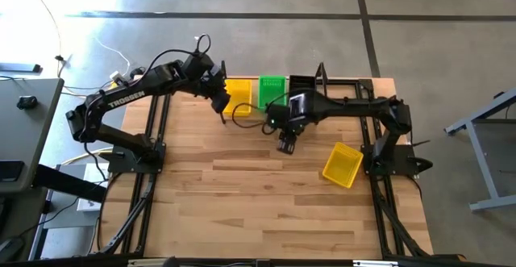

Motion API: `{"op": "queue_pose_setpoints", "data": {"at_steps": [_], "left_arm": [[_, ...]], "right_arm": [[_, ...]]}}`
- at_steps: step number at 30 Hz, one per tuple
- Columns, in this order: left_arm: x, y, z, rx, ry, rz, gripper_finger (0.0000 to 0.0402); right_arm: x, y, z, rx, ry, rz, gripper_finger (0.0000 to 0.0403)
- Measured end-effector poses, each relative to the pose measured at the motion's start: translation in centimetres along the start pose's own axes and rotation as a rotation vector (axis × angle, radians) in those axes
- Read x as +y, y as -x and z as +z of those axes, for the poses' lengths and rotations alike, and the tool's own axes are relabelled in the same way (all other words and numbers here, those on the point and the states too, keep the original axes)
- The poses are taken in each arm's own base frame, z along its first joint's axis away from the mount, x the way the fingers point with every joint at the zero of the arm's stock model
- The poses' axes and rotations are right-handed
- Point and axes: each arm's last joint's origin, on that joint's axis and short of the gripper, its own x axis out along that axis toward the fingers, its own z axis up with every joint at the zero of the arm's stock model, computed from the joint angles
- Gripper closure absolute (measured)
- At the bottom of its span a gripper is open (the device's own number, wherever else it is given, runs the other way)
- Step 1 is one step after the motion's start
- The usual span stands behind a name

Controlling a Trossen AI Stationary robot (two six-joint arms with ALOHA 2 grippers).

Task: Stack baskets on shelf by color
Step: Stack the yellow bin on the other stacked yellow bin on the shelf

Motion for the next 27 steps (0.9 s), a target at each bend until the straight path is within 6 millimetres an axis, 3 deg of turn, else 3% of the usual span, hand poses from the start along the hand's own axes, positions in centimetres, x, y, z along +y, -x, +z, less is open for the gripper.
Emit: {"op": "queue_pose_setpoints", "data": {"at_steps": [11, 19, 27], "left_arm": [[-1.9, 0.3, -0.9, 0.05, -0.115, -0.04, 0.0273], [-2.8, 0.3, -1.3, 0.056, -0.155, -0.009, 0.0273], [-3.1, 0.2, -1.3, 0.058, -0.163, -0.014, 0.0273]], "right_arm": [[4.4, 0.6, -2.9, 0.092, -0.092, -0.183, 0.0263], [5.7, 1.4, -5.3, 0.202, -0.082, -0.338, 0.0263], [6.6, 2.1, -5.9, 0.149, -0.033, -0.372, 0.0263]]}}
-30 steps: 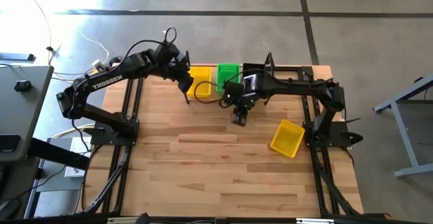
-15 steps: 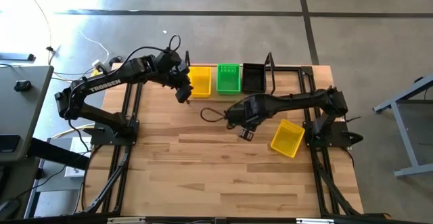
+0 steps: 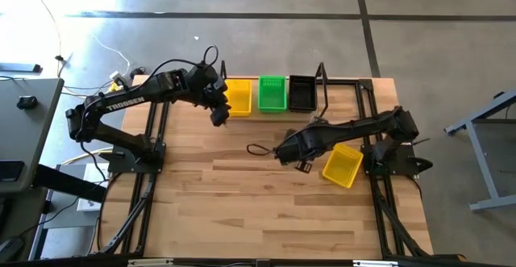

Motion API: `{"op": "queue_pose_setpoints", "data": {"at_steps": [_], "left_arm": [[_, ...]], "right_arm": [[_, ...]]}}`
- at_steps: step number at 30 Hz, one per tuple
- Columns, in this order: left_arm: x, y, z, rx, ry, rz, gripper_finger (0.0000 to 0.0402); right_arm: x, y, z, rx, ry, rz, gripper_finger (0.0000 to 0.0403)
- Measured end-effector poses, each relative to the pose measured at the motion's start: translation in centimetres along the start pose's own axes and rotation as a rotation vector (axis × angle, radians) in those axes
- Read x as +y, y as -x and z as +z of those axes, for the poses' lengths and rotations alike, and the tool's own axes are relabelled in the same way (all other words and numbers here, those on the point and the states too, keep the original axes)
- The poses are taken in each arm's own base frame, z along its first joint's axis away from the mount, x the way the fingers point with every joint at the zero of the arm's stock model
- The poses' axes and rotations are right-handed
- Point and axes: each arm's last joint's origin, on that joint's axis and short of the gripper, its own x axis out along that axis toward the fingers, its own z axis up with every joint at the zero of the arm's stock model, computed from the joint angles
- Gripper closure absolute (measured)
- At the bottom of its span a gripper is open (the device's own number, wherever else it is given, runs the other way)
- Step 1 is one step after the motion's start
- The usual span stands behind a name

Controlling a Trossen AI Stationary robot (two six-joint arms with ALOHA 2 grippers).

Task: Stack baskets on shelf by color
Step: Stack the yellow bin on the other stacked yellow bin on the shelf

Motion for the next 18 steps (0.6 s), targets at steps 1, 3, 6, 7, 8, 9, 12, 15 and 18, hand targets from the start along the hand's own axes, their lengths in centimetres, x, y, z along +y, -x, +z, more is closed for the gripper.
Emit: {"op": "queue_pose_setpoints", "data": {"at_steps": [1, 3, 6, 7, 8, 9, 12, 15, 18], "left_arm": [[0.0, 0.0, 0.0, 0.0, 0.0, 0.002, 0.0273], [0.1, 0.0, 0.0, -0.003, 0.001, 0.028, 0.0273], [0.2, 0.0, 0.0, -0.006, 0.002, 0.053, 0.0273], [0.2, 0.0, 0.0, -0.007, 0.006, 0.058, 0.0273], [0.2, 0.0, 0.0, -0.009, 0.01, 0.068, 0.0273], [0.2, 0.0, 0.0, -0.01, 0.017, 0.076, 0.0273], [0.3, 0.0, 0.0, -0.013, 0.032, 0.095, 0.0273], [0.3, 0.0, 0.0, -0.014, 0.045, 0.097, 0.0273], [0.3, 0.0, 0.0, -0.014, 0.045, 0.097, 0.0273]], "right_arm": [[-0.2, 0.1, -0.3, -0.012, 0.0, -0.007, 0.0263], [-0.8, -0.1, -1.3, -0.002, -0.015, -0.016, 0.0263], [-2.0, -0.7, -3.7, 0.032, -0.073, -0.009, 0.0263], [-2.5, -0.7, -4.6, 0.037, -0.11, 0.001, 0.0263], [-2.9, -0.7, -5.4, 0.039, -0.147, 0.017, 0.0263], [-3.3, -0.7, -6.2, 0.04, -0.188, 0.038, 0.0263], [-4.4, -0.8, -8.3, 0.028, -0.337, 0.113, 0.0263], [-5.5, -0.8, -10.4, 0.029, -0.52, 0.158, 0.0263], [-6.1, -0.9, -12.3, 0.034, -0.707, 0.198, 0.0263]]}}
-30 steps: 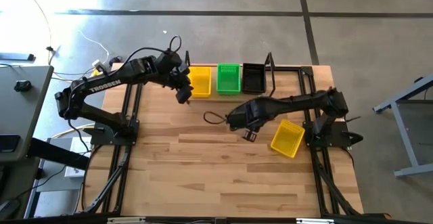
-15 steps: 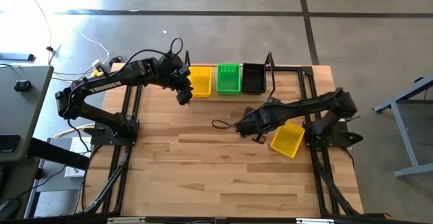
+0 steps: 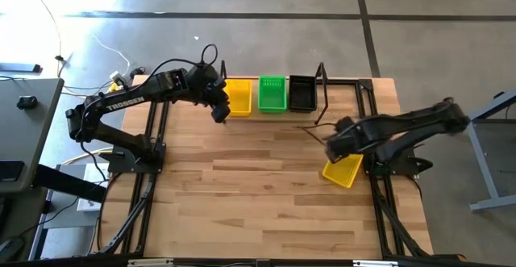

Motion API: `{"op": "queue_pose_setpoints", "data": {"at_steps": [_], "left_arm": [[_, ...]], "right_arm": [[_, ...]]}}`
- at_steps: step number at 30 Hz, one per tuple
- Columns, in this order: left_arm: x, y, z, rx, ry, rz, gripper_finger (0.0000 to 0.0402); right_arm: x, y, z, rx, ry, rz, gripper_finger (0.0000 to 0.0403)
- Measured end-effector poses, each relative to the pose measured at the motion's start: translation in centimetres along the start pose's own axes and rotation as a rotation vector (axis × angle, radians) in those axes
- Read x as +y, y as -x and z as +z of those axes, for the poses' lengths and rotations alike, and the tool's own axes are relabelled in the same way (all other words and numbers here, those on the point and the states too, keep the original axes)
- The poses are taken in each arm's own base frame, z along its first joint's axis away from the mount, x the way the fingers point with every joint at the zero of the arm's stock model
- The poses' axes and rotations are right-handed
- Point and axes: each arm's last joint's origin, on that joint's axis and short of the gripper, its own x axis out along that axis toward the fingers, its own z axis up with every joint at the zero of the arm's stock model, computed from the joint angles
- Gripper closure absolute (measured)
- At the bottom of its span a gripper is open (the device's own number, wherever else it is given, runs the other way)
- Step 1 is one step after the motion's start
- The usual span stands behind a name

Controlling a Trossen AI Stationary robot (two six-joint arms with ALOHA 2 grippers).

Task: Stack baskets on shelf by color
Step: Stack the yellow bin on the other stacked yellow bin on the shelf

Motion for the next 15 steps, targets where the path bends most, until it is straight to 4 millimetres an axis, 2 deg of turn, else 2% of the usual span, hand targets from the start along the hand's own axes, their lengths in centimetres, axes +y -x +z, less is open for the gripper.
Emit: {"op": "queue_pose_setpoints", "data": {"at_steps": [5, 15], "left_arm": [[0.0, 0.0, 0.0, -0.001, 0.025, -0.001, 0.0273], [0.0, 0.0, 0.0, -0.001, 0.029, -0.001, 0.0273]], "right_arm": [[-1.6, 0.1, -1.4, 0.001, -0.228, 0.049, 0.0263], [-1.6, -1.3, -4.1, 0.077, -0.415, 0.024, 0.0263]]}}
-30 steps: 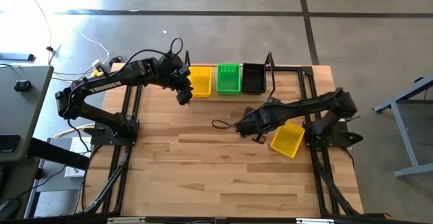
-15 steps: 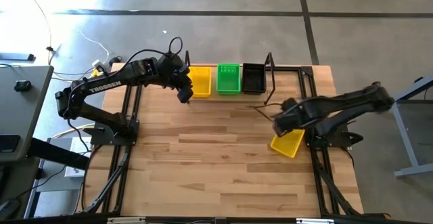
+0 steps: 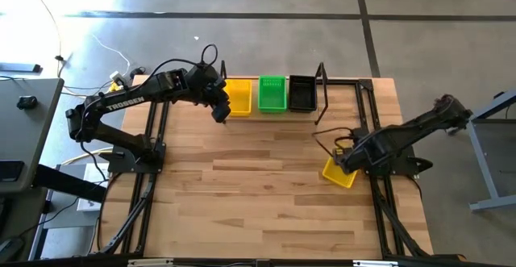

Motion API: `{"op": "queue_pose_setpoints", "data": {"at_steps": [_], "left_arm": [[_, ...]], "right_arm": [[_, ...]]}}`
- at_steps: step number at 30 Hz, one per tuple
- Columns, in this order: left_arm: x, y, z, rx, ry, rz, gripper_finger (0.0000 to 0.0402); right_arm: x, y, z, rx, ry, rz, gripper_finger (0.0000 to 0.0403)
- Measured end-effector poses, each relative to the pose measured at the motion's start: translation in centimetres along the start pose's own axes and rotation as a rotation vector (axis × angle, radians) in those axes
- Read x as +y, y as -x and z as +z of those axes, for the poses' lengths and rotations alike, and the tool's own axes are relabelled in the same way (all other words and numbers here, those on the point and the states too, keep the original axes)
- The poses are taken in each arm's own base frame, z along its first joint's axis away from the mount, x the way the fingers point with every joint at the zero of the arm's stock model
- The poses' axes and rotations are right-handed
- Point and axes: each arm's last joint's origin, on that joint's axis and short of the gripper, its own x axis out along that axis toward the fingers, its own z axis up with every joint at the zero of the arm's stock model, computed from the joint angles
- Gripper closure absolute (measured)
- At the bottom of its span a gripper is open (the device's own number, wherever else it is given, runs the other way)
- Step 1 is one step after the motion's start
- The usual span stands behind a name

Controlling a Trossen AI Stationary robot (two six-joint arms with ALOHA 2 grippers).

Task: Stack baskets on shelf by color
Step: Stack the yellow bin on the other stacked yellow bin on the shelf

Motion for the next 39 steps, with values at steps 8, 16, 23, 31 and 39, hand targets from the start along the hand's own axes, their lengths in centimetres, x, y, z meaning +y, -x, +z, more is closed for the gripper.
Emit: {"op": "queue_pose_setpoints", "data": {"at_steps": [8, 16, 23, 31, 39], "left_arm": [[0.0, 0.0, 0.0, 0.0, -0.001, 0.0, 0.0273], [0.0, 0.0, 0.0, -0.001, -0.003, 0.0, 0.0273], [0.0, 0.0, 0.0, -0.001, -0.003, 0.0, 0.0273], [0.0, 0.0, 0.1, -0.007, -0.003, -0.001, 0.0273], [-0.1, 0.0, 0.1, -0.007, -0.007, -0.009, 0.0273]], "right_arm": [[-0.7, -1.8, -2.4, 0.022, -0.109, 0.011, 0.0263], [-0.9, -4.7, -3.4, 0.054, -0.136, 0.017, 0.0263], [-1.4, -6.8, -3.9, 0.137, -0.144, -0.045, 0.0263], [-2.1, -8.4, -3.8, 0.123, -0.147, -0.083, 0.0263], [-2.3, -10.1, -3.5, 0.125, -0.17, -0.071, 0.0306]]}}
